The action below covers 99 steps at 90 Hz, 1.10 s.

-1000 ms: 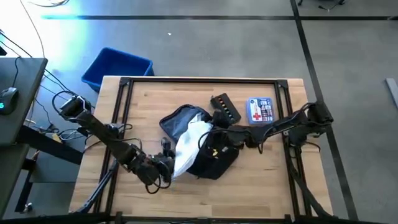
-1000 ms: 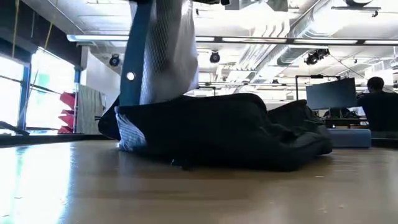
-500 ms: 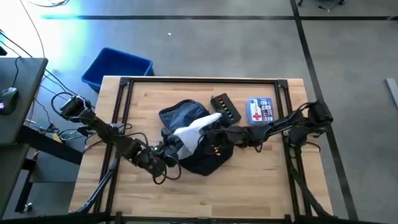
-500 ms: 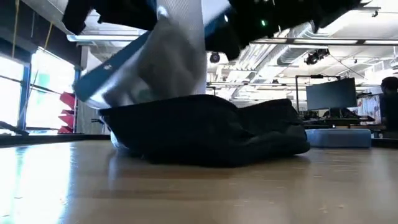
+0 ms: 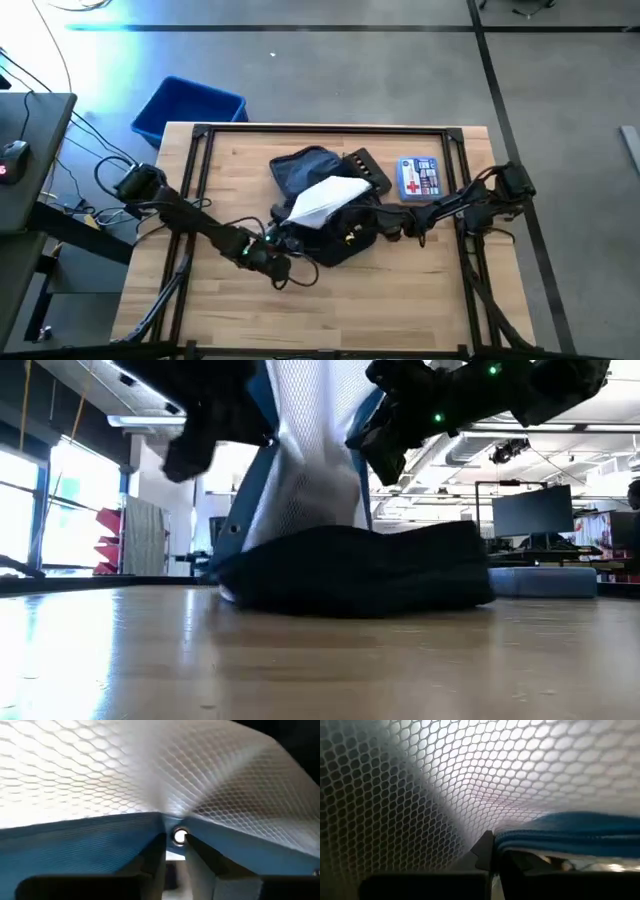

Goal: Unpack backpack
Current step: Put the white zip bag into the backpack

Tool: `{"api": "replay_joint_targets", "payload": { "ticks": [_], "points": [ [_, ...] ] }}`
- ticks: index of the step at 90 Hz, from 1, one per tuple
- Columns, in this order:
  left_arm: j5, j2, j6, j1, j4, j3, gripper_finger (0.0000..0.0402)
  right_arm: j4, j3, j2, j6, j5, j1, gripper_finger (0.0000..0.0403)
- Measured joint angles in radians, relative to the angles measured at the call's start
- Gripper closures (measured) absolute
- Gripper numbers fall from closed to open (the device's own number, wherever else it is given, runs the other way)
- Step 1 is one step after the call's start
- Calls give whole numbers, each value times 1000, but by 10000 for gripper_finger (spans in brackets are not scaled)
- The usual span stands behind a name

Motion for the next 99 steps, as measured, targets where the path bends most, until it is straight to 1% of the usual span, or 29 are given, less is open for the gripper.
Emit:
{"api": "replay_joint_targets", "payload": {
  "ticks": [7, 16, 30, 38, 42, 51, 60, 68, 76, 81, 87, 99],
  "points": [
    [22, 14, 2, 18, 18, 0, 381, 2, -7, 0, -45, 13, 10, 403],
    [95, 58, -79, 36, 14, 0, 398, -65, -45, 0, -22, 4, 18, 403],
    [123, 172, -160, 33, 8, 0, 397, -282, -127, -3, 205, -42, 49, 403],
    [131, 224, -275, 9, 8, 0, 399, -404, -163, 0, 336, -84, 74, 403],
    [153, 237, -339, -8, 7, 0, 398, -450, -169, 0, 393, -103, 82, 403],
    [262, 236, -481, -47, 3, 10, 387, -566, -167, -1, 511, -136, 85, 403],
    [314, 213, -579, -90, -10, 47, 369, -594, -167, -1, 590, -146, 68, 403],
    [328, 187, -623, -126, -66, 93, 355, -609, -166, -1, 616, -151, 59, 403],
    [308, 158, -676, -149, -138, 129, 346, -630, -165, -1, 624, -164, 54, 400],
    [284, 135, -733, -150, -184, 142, 343, -658, -161, -2, 626, -166, 56, 390],
    [275, 104, -806, -138, -228, 143, 342, -740, -140, -4, 622, -164, 64, 366],
    [278, 66, -974, -88, -334, 143, 341, -999, -56, -6, 707, -143, 86, 288]
  ]
}}
